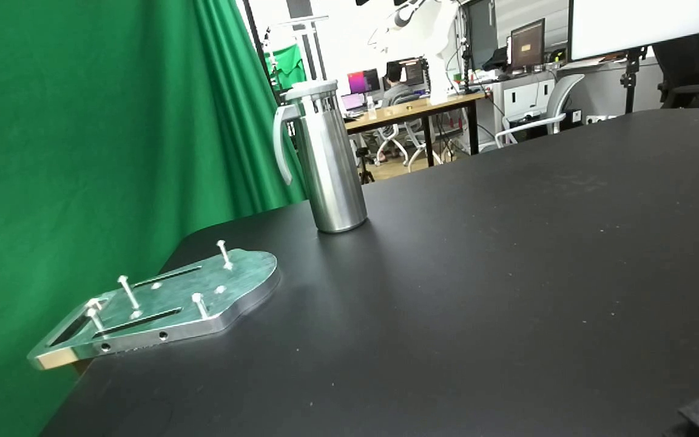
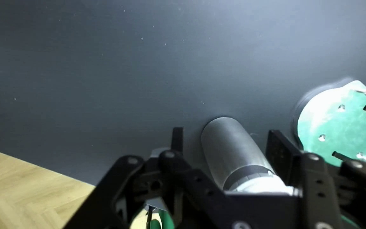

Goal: Press the top of the bottle to close

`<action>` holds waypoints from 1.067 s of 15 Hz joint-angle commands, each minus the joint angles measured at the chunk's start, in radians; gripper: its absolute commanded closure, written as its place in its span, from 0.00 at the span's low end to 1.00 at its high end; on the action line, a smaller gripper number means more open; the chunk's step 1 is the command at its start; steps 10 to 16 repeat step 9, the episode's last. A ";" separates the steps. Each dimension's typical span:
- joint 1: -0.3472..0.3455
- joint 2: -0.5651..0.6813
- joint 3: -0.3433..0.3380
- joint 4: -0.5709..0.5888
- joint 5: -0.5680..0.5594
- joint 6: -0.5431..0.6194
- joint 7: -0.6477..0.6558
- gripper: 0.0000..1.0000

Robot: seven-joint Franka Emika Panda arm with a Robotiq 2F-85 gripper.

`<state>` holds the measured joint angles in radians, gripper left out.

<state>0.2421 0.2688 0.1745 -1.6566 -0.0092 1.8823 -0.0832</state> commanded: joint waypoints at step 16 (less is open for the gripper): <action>-0.067 -0.211 0.001 -0.232 0.067 0.012 -0.078 0.00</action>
